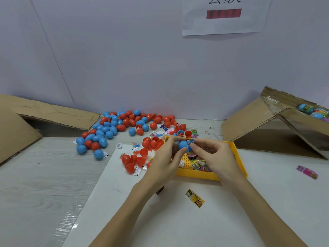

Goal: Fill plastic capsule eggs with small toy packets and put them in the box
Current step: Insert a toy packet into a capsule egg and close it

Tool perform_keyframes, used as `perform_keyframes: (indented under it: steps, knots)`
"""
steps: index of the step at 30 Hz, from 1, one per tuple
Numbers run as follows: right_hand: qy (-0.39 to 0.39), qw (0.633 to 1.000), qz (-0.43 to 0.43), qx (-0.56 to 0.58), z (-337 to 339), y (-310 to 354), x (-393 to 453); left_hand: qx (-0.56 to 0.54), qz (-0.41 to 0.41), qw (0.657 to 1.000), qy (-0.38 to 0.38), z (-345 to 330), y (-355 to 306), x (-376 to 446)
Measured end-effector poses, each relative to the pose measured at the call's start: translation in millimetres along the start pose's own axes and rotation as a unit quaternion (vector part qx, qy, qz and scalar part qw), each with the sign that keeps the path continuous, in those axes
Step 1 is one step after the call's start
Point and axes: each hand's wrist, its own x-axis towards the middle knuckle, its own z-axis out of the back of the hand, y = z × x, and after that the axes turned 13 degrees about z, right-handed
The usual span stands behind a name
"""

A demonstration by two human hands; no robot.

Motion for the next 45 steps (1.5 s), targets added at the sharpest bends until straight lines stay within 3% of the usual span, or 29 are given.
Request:
perform_keyframes:
  steps: [10, 17, 23, 30, 39, 45]
  knots:
    - [-0.027, 0.999, 0.006, 0.025, -5.8, 2.9, -1.7, -0.001, -0.026, 0.999, -0.022, -0.2, 3.2, 2.5]
    - [0.002, 1.000, -0.004, 0.016, -4.9, 5.9, -3.4, -0.016, -0.017, 0.999, -0.036, -1.9, 5.2, 2.8]
    - [-0.014, 0.995, -0.067, 0.077, -7.3, 10.8, -4.3, -0.013, -0.075, 0.992, -0.099, -4.9, 1.2, 1.7]
    - [0.012, 0.967, -0.159, 0.199, -3.2, 19.0, -1.0, 0.015, -0.131, 0.984, -0.123, -1.7, 0.2, 3.2]
    - [0.048, 0.919, -0.235, 0.315, -3.5, 22.8, 0.9, -0.040, -0.110, 0.990, -0.082, -1.9, -6.0, -1.6]
    - [0.053, 0.882, -0.276, 0.378, -5.7, 24.0, 0.4, 0.008, -0.153, 0.977, -0.150, -5.3, -2.9, -4.3]
